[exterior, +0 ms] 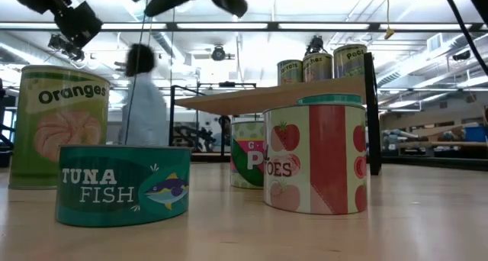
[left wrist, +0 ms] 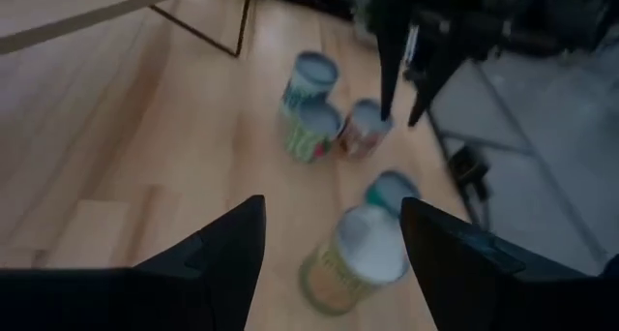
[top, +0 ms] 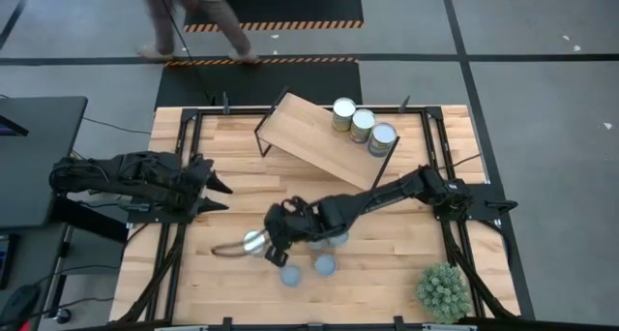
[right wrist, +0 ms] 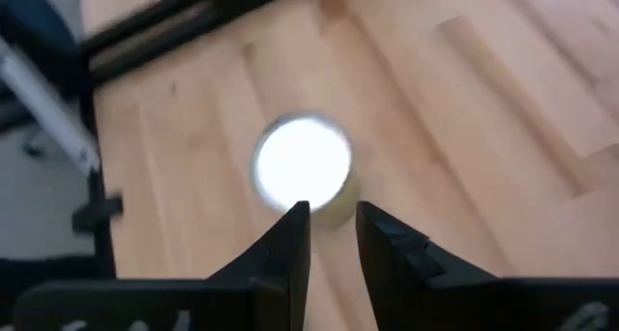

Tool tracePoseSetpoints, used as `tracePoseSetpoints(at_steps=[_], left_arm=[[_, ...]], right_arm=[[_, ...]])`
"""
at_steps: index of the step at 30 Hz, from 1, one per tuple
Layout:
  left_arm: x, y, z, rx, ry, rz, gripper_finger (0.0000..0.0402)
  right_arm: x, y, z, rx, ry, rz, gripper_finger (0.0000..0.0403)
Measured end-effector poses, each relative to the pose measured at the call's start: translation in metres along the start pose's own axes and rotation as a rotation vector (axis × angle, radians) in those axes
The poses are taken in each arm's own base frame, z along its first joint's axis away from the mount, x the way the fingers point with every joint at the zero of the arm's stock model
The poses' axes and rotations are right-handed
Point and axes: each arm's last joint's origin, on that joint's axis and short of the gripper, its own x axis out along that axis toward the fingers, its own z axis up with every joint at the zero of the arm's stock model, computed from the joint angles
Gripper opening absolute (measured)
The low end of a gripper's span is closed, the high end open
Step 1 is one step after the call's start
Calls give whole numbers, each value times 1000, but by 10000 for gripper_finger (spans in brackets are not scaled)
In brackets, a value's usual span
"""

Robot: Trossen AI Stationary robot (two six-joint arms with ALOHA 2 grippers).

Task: Pick and place cans onto a shelf
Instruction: Put the canned oranges on the shelf

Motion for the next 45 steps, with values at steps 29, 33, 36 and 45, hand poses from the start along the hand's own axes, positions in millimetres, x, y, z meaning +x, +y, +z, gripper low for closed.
tracePoseSetpoints(at_steps=[29, 33, 36, 45], left_arm=[[-1, -20, 24, -52, 23, -125, 247], [18, -27, 25, -54, 93, -151, 247], [33, -32, 24, -67, 139, -157, 247], [57, -46, 17, -153, 267, -135, 247]], right_arm=[[-31, 6, -9, -30, 174, 86, 93], [-49, 3, -23, -55, 263, -16, 93], [-55, 5, -36, -104, 305, -86, 93], [-65, 20, -53, -181, 312, -94, 83]])
